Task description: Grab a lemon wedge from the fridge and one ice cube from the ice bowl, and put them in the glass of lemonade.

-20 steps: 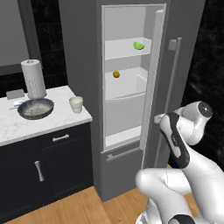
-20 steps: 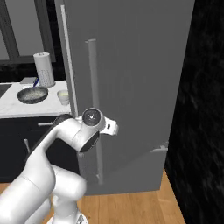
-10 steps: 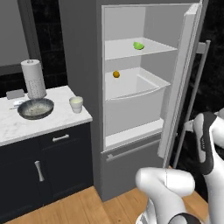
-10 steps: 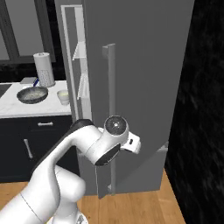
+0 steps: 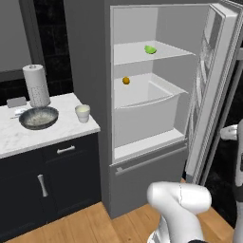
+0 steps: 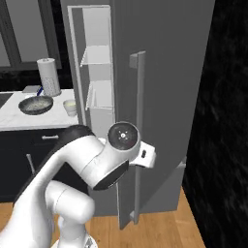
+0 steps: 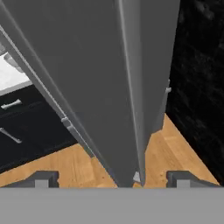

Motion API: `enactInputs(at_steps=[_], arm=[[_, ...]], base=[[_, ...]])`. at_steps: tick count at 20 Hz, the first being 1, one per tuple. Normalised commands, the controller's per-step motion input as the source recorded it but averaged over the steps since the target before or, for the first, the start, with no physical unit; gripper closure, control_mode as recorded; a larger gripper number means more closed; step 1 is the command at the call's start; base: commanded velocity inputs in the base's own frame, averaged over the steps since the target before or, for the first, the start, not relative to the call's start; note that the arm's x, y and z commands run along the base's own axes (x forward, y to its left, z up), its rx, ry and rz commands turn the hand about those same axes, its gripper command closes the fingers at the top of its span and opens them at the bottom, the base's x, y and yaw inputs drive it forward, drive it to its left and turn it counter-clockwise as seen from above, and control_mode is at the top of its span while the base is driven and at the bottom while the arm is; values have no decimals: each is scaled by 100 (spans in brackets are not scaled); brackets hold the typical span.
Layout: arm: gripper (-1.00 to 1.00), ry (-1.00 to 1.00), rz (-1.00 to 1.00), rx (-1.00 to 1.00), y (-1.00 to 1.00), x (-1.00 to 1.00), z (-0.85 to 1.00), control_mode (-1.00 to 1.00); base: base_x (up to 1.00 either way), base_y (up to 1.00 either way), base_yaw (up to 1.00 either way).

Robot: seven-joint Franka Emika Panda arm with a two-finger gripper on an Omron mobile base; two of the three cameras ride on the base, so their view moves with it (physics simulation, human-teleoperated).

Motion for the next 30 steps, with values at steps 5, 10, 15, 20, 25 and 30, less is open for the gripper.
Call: enactInputs(at_steps=[5,10,15,20,25,30], arm=[[-100,3,0,-23,100,25,16,-100],[-100,19,0,-37,97,71,0,-100],[-100,11,0,-36,37,80,-4,-100],[-100,12,0,-22,-10,100,-20,-100],[-100,23,0,-13,-39,100,-24,-100],[-100,32,0,-9,-73,89,-7,-100]], base=[[0,0,0],[0,0,0],[0,0,0],[0,0,0],[0,0,0],[0,0,0]])
